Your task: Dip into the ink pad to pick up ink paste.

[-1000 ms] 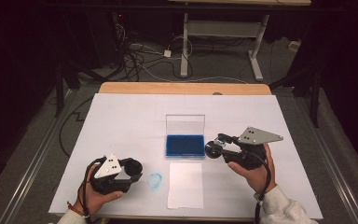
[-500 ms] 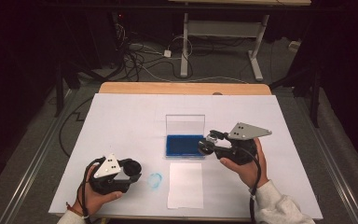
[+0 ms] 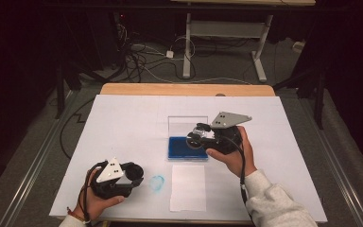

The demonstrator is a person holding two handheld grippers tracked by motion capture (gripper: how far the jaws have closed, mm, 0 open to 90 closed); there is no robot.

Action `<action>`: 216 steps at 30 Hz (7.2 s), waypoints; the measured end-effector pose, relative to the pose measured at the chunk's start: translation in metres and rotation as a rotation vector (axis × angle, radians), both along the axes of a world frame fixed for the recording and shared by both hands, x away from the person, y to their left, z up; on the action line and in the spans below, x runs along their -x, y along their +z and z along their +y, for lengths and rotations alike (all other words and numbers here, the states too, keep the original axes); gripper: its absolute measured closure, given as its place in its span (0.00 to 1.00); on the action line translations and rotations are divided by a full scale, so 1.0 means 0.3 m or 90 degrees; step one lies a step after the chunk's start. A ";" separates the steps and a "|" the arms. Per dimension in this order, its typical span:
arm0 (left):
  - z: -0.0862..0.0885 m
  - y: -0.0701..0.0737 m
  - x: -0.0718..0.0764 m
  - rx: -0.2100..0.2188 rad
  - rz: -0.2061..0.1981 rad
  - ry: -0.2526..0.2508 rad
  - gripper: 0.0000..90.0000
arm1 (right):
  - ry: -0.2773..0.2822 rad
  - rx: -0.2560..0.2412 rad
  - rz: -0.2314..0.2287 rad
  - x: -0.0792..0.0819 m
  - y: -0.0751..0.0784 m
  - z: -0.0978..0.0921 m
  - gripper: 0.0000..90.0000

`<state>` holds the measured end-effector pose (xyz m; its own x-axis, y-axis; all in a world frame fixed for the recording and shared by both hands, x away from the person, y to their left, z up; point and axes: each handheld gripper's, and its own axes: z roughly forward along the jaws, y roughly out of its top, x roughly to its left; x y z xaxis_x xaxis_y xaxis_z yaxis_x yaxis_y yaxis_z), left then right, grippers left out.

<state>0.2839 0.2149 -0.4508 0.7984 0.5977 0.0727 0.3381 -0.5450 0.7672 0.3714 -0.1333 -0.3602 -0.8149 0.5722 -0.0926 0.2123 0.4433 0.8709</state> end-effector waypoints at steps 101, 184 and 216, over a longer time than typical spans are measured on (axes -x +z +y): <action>0.010 -0.015 0.010 -0.023 0.017 -0.015 0.41 | 0.001 0.146 0.085 -0.133 -0.233 0.189 0.63; 0.010 -0.003 0.002 -0.020 0.014 -0.020 0.41 | -0.041 0.179 0.098 -0.143 -0.149 0.079 0.63; 0.004 -0.010 0.005 -0.030 0.021 -0.029 0.41 | -0.047 0.170 0.086 -0.135 -0.229 0.065 0.63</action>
<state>0.2825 0.2160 -0.4539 0.8273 0.5570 0.0724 0.3371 -0.5955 0.7292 0.4120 -0.1137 -0.4287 -0.7872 0.6005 -0.1405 0.3589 0.6313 0.6874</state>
